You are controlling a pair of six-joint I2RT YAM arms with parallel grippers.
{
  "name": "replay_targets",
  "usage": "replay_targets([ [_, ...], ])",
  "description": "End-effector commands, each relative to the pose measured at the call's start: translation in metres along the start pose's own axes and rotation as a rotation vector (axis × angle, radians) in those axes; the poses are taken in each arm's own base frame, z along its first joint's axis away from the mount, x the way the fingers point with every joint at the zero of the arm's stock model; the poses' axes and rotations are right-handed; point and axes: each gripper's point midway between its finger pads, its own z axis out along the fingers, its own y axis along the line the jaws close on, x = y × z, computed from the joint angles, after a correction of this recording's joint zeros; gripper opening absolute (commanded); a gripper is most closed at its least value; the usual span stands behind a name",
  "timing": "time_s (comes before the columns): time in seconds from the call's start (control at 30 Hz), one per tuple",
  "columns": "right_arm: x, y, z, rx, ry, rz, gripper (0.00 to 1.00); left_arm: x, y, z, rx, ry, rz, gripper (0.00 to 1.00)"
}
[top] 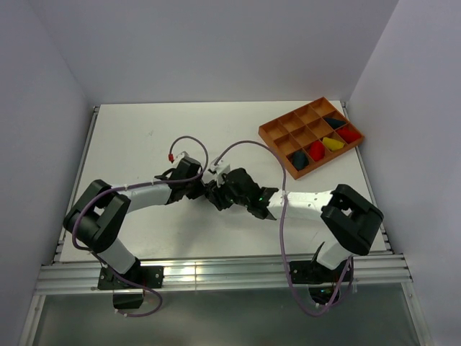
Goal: Roll the socks
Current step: Roll the sock at the center of the board.
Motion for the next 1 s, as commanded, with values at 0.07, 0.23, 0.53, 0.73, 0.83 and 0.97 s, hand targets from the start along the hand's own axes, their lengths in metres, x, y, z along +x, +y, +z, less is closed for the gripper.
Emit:
replay_targets([
  [0.07, -0.009, 0.000, 0.014, 0.109, -0.031, -0.152, 0.52, 0.013, 0.015, -0.003, -0.058, 0.065, 0.051, 0.05],
  [0.23, 0.009, 0.004, 0.026, 0.133, 0.021, -0.216, 0.52, 0.014, 0.012, -0.002, -0.054, 0.075, 0.060, 0.04],
  [0.53, 0.038, -0.013, 0.046, 0.225, 0.115, -0.279, 0.48, 0.014, 0.007, -0.004, -0.032, 0.079, 0.069, 0.04],
  [0.73, 0.053, -0.029, 0.048, 0.298, 0.175, -0.291, 0.10, 0.015, 0.002, -0.006, -0.002, 0.086, 0.077, 0.01],
  [0.83, 0.054, -0.029, 0.045, 0.282, 0.199, -0.279, 0.00, 0.013, -0.001, -0.007, 0.010, 0.079, 0.081, 0.01],
  [0.97, 0.053, -0.019, 0.040, 0.148, 0.244, -0.192, 0.00, 0.010, 0.002, -0.011, 0.012, 0.054, 0.086, 0.18],
])
